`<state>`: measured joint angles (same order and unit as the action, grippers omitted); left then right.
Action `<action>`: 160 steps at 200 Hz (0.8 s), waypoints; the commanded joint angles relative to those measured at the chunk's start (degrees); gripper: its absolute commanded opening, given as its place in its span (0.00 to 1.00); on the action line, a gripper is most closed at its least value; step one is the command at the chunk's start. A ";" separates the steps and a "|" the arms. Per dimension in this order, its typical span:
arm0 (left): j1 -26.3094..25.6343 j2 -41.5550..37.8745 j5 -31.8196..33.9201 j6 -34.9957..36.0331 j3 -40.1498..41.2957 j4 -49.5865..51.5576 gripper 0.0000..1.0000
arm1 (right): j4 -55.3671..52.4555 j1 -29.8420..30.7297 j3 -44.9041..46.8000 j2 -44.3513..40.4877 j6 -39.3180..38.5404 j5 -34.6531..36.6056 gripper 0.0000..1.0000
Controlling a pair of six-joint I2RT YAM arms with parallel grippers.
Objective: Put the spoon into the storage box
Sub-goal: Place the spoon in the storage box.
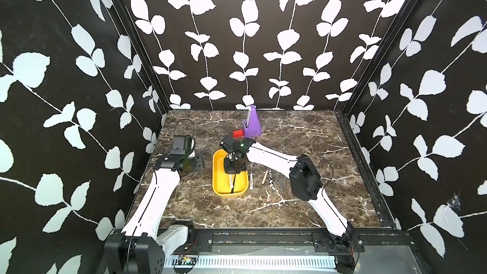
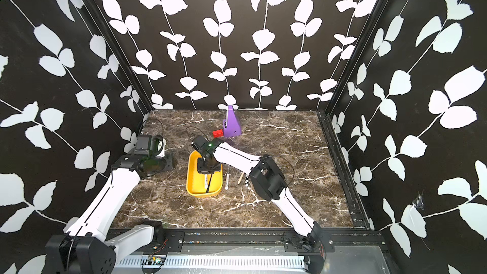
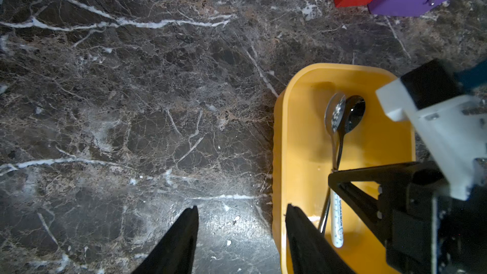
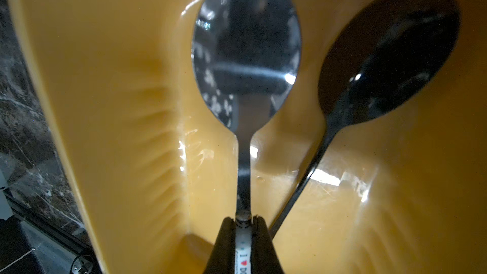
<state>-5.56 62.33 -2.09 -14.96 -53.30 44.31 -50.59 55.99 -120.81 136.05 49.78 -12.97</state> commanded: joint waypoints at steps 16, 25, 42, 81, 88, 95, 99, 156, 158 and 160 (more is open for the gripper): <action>0.38 -1.06 -0.03 0.57 0.61 0.33 0.59 | -1.60 0.53 -4.76 3.35 0.82 1.18 0.00; 0.38 -1.02 -0.13 0.57 0.59 0.29 0.58 | -2.18 0.53 -6.00 4.29 0.71 1.59 0.00; 0.38 -0.89 -0.12 0.66 0.70 0.40 0.59 | -4.37 0.53 -9.18 6.53 0.32 2.98 0.02; 0.38 -0.85 -0.30 0.66 0.91 0.40 0.58 | -5.59 0.15 -9.97 8.02 0.67 3.93 0.04; 0.38 -0.83 -0.35 0.72 0.91 0.43 0.59 | -5.81 -0.05 -9.88 8.00 0.45 4.18 0.04; 0.39 -0.73 -0.36 0.61 0.87 0.41 0.58 | -6.28 -0.07 -9.82 8.07 0.14 4.66 0.04; 0.38 -0.71 -0.37 0.60 0.95 0.26 0.58 | -6.49 -0.09 -9.79 8.10 -0.02 4.93 0.04; 0.38 -0.12 -1.05 0.42 0.93 -0.06 0.59 | -7.91 -0.35 -7.65 6.75 -0.35 7.71 0.06; 0.38 -0.10 -1.00 0.38 0.99 -0.05 0.59 | -7.83 -0.42 -7.43 6.75 -0.29 7.68 0.06; 0.38 -0.10 -0.99 0.37 0.95 -0.09 0.58 | -7.79 -0.43 -7.31 6.66 -0.25 7.63 0.06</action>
<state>-5.52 62.35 -2.55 -14.94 -53.08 44.31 -54.81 56.01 -129.10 143.57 49.69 -8.78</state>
